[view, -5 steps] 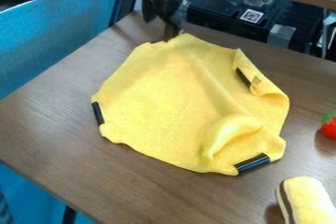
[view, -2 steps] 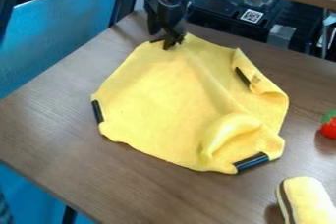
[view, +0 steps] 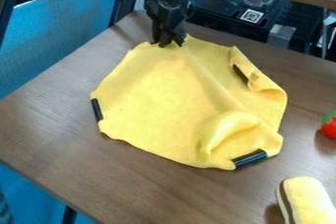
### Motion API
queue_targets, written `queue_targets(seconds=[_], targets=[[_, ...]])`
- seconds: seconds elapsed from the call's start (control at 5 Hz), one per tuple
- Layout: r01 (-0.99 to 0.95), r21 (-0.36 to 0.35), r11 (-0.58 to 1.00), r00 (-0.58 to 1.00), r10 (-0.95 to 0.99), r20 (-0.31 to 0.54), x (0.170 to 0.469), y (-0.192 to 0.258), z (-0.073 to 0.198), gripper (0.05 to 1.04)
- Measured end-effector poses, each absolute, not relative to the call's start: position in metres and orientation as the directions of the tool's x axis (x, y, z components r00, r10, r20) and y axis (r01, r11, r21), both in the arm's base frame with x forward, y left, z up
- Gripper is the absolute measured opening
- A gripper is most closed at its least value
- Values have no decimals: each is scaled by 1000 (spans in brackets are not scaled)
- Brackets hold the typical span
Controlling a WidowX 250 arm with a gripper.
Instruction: Fold the cloth from top left to bottom right
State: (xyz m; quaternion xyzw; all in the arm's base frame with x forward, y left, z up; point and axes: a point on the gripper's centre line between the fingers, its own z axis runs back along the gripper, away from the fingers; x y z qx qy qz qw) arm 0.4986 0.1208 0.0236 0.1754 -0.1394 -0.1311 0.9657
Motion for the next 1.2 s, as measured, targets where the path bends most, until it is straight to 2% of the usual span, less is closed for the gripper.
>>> queue_targets(seconds=[0.2, 0.4, 0.6, 1.0, 1.2], targets=[[211, 330, 920, 917, -303, 260, 491, 117, 29, 64], [217, 309, 926, 887, -319, 333, 482, 103, 56, 53], [286, 315, 905, 826, -399, 397, 470, 66, 83, 53], [458, 417, 785, 754, -592, 285, 428, -23, 63, 52], [494, 427, 757, 725, -630, 278, 405, -48, 65, 52]])
